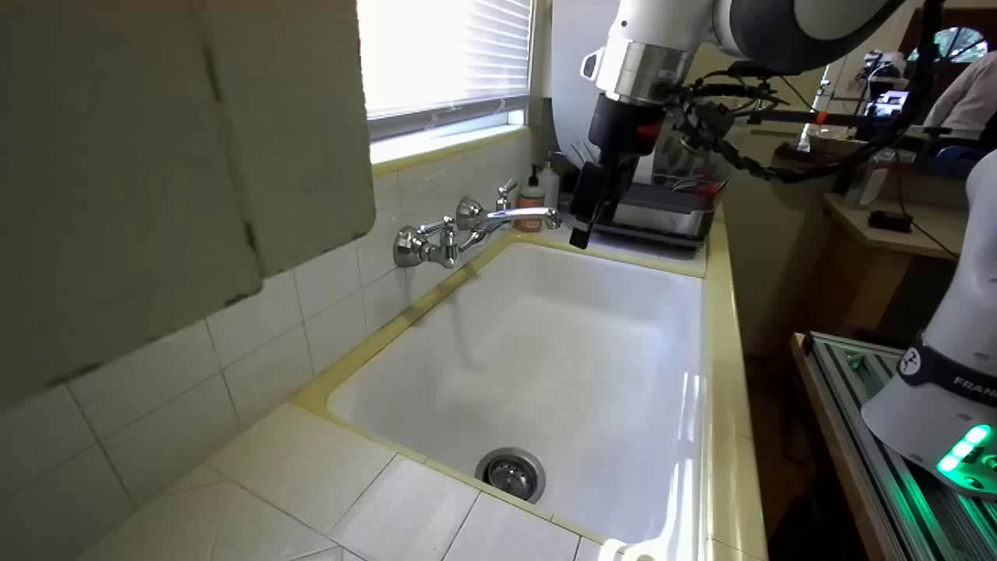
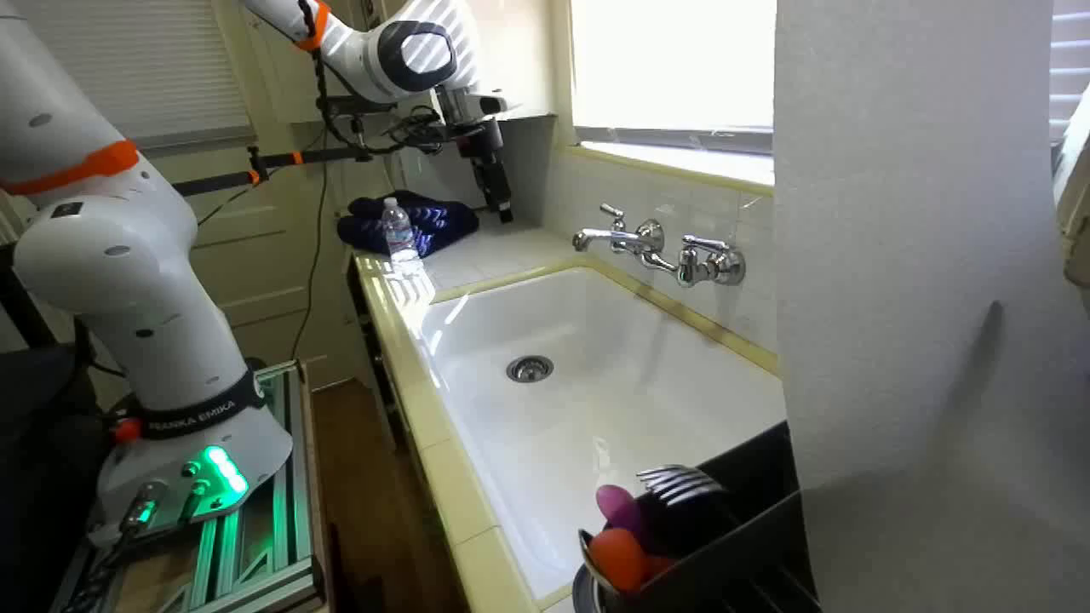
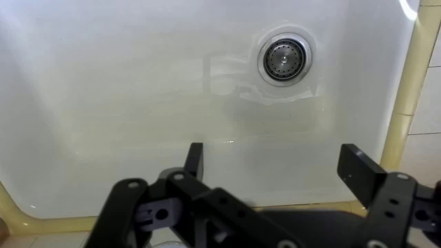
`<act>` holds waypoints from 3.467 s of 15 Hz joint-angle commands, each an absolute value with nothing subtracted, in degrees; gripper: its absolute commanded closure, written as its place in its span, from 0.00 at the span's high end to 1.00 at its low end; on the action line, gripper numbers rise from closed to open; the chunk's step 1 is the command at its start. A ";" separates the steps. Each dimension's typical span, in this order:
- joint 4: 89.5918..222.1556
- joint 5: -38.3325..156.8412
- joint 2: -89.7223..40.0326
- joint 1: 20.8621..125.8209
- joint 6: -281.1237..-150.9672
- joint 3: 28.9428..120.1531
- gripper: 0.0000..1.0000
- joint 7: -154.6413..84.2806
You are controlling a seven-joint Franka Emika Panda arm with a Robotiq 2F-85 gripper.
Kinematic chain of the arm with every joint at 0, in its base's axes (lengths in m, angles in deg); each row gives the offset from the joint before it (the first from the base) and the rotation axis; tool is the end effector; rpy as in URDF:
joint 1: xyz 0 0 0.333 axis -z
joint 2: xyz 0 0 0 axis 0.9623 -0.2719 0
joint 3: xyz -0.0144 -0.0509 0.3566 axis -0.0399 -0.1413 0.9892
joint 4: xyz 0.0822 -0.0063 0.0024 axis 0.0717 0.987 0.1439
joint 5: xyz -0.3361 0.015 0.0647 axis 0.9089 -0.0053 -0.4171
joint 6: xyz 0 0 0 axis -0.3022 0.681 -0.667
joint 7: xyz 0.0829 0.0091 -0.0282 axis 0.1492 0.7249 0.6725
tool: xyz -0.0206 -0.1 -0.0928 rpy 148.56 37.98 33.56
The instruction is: Pull up the paper
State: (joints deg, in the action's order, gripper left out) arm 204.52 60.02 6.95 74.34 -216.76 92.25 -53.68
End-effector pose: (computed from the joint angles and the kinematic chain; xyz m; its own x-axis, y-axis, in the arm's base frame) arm 0.4006 0.0990 0.4506 0.9750 -0.1194 0.1872 -0.1300 -0.9905 0.0450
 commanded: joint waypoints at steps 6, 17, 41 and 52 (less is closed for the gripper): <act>204.44 60.44 6.90 73.10 -216.59 91.01 1.00 -53.94; 204.37 72.35 9.67 78.67 -217.87 90.46 1.00 -64.91; 197.31 93.69 17.07 82.44 -200.49 87.26 1.00 -67.91; 188.98 103.56 18.02 86.37 -209.94 76.75 1.00 -63.09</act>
